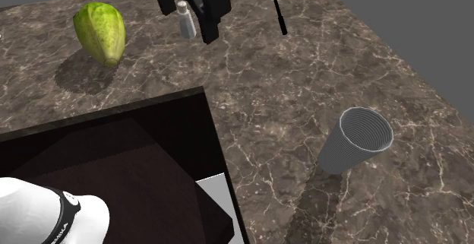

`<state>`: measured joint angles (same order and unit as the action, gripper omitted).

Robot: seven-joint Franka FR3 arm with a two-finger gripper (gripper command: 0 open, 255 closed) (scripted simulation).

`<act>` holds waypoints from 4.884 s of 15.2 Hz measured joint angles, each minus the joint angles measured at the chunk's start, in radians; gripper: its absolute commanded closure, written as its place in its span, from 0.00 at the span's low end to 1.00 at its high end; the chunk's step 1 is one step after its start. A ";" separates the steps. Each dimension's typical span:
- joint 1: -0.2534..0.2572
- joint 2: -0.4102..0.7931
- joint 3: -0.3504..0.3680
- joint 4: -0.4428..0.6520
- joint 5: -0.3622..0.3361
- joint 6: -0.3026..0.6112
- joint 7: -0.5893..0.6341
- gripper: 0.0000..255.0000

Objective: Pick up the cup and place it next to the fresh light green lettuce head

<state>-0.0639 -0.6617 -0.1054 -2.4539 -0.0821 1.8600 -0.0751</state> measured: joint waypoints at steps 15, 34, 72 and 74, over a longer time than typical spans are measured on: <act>-0.091 0.400 -0.191 0.098 -0.064 0.406 -0.136 0.00; -0.122 0.680 -0.271 0.188 0.035 0.633 -0.257 0.00; -0.116 0.537 -0.257 0.387 -0.018 0.299 -0.228 1.00; -0.116 0.530 -0.255 0.403 -0.019 0.276 -0.228 1.00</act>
<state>-0.1797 -0.1321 -0.3605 -2.0512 -0.1016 2.1362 -0.3028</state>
